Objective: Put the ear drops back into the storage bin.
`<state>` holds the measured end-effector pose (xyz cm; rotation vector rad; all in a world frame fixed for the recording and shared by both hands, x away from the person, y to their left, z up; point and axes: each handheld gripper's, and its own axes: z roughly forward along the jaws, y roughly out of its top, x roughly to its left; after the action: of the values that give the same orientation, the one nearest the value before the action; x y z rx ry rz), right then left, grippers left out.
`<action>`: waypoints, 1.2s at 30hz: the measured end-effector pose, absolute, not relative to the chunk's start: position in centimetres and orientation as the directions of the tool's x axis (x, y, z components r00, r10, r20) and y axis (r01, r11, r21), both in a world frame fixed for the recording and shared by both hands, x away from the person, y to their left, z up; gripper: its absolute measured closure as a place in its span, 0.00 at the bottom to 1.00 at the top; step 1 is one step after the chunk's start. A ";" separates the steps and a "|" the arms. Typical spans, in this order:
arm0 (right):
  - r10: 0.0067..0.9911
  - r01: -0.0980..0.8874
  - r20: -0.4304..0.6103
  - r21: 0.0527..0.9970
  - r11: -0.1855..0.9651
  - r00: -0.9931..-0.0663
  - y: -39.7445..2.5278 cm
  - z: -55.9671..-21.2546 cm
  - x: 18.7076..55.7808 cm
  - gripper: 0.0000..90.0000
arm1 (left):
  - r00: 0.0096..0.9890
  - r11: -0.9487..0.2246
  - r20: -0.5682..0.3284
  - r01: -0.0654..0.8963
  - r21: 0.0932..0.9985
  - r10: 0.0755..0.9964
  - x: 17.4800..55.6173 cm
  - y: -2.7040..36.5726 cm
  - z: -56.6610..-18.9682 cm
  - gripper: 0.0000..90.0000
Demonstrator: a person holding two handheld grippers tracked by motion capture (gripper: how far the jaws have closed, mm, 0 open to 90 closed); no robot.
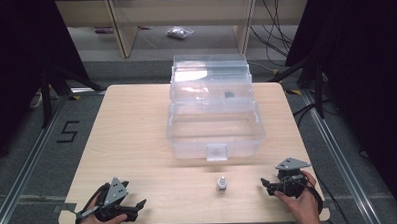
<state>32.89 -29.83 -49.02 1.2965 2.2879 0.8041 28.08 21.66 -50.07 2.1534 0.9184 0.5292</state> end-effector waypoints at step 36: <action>0.692 0.544 -0.062 0.569 0.617 -0.720 -24.2 -45.7 31.8 0.27 | 0.683 -0.539 0.120 0.443 0.717 0.721 28.2 22.0 -49.8 0.18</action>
<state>31.84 -24.24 -45.69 1.0052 2.5678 0.7692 28.21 21.96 -49.82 2.2219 0.8883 0.5357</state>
